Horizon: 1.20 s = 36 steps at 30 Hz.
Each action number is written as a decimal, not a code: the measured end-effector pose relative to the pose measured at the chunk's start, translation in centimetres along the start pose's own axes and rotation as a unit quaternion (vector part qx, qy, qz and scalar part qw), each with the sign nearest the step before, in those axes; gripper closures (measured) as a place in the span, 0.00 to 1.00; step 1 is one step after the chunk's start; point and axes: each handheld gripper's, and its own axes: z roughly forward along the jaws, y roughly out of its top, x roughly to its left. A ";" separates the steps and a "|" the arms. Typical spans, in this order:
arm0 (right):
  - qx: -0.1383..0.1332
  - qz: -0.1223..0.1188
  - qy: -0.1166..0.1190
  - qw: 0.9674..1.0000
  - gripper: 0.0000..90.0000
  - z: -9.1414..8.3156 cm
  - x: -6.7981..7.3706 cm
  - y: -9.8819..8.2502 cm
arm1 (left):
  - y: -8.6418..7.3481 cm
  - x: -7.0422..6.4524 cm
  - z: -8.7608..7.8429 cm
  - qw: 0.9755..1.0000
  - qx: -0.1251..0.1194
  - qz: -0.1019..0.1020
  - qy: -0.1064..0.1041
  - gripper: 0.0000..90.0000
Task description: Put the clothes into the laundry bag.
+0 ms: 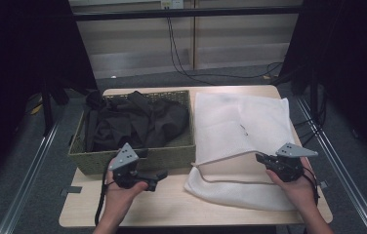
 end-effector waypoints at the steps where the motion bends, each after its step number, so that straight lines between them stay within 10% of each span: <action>1: 0.000 0.000 0.000 1.000 0.97 0.0 0.0 0.0 | 0.0 0.0 0.0 1.000 0.000 0.000 0.000 0.00; 11: 0.002 -0.001 0.001 1.000 0.97 0.2 0.2 0.0 | 2.9 6.6 -4.4 0.997 -0.036 -0.016 0.065 0.00; 16: 0.003 -0.004 0.004 1.000 0.97 0.3 0.2 0.0 | 2.0 11.5 -3.7 0.990 -0.012 -0.085 0.115 0.01; 20: 0.004 -0.005 0.004 1.000 0.97 0.3 0.2 -0.1 | 1.4 12.5 -3.2 0.984 0.026 -0.112 0.139 0.03; 21: 0.006 -0.004 0.005 1.000 0.97 0.4 0.2 -0.1 | 1.6 12.3 -2.7 0.978 0.063 -0.112 0.166 0.03; 24: 0.008 -0.004 0.007 1.000 0.97 0.5 0.3 -0.1 | 1.5 12.4 -2.1 0.977 0.084 -0.133 0.147 0.03; 27: 0.008 -0.007 0.006 1.000 0.97 0.6 0.4 -0.2 | 1.7 12.5 -1.8 0.957 0.095 -0.163 0.219 0.18; 28: 0.008 -0.007 0.006 1.000 0.97 0.6 0.4 -0.2 | 1.7 12.5 -1.8 0.957 0.095 -0.163 0.219 0.30; 29: 0.007 -0.006 0.005 1.000 0.97 0.6 0.4 -0.2 | 1.6 12.9 -2.0 0.951 0.086 -0.180 0.237 0.43; 33: 0.007 -0.004 0.008 1.000 0.97 0.6 0.4 -0.2 | 1.6 13.0 -2.4 0.954 0.080 -0.183 0.223 1.00; 36: 0.008 -0.005 0.009 1.000 0.97 0.7 0.4 -0.2 | 3.1 10.6 -1.4 0.974 0.060 -0.150 0.156 1.00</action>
